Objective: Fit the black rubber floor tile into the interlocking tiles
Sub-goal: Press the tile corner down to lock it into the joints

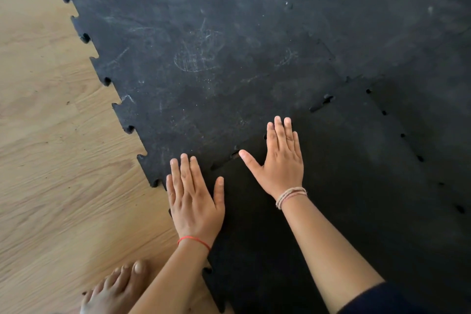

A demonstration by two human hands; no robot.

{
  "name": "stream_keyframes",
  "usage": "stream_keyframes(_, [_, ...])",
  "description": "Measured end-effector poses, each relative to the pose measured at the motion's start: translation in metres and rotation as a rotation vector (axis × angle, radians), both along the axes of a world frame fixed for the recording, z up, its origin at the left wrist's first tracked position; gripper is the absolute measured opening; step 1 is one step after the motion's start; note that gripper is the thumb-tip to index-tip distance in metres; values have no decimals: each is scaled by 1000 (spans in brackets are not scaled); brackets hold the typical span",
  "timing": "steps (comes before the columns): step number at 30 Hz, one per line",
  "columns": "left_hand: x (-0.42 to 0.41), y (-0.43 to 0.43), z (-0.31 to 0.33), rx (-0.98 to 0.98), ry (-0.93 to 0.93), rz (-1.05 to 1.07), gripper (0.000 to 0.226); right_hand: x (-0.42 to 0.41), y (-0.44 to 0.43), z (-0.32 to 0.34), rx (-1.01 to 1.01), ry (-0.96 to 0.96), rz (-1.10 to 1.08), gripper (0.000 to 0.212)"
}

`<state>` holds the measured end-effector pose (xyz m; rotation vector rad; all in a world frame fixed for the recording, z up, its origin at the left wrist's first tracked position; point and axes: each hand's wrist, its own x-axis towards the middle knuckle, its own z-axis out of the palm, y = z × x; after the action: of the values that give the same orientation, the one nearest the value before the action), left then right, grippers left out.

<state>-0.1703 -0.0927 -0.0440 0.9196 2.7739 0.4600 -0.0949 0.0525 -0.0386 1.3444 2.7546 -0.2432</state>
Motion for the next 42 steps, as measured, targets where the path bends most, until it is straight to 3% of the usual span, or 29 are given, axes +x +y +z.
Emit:
stream_keyframes(4, [-2, -1, -3, -28, -12, -32, 73, 9, 8, 9, -112, 54, -5, 95])
stream_keyframes(7, [-2, -1, -7, -26, 2, -22, 75, 34, 67, 16, -62, 168, -305, 100])
stream_keyframes(11, [5, 13, -12, -4, 9, -19, 80, 67, 162, 20, -89, 100, -584, 103])
stream_keyframes(17, [13, 20, -8, -30, -23, 13, 81, 62, 172, 14, 140, 204, -628, 92])
stream_keyframes(20, [18, 0, -13, -41, -57, -11, 77, 69, 156, 9, 133, 210, -583, 90])
stream_keyframes(24, [22, -4, -15, -105, -68, 8, 81, 74, 140, -6, 103, 54, -508, 93])
stream_keyframes(31, [17, -1, -14, -130, -47, -56, 83, 69, 141, 6, 181, 47, -503, 94])
stream_keyframes(34, [17, -15, -12, -53, -43, -87, 81, 43, 89, 14, 143, 93, -251, 92])
stream_keyframes(37, [30, -46, -14, 36, -76, 176, 86, 9, -2, 9, -70, 105, 64, 96])
stream_keyframes(39, [34, -60, -19, 65, -104, 260, 92, -6, -44, 0, -73, 100, 120, 99])
stream_keyframes(42, [31, -65, -26, 124, -94, 192, 87, -15, -54, -6, -31, 90, 42, 109])
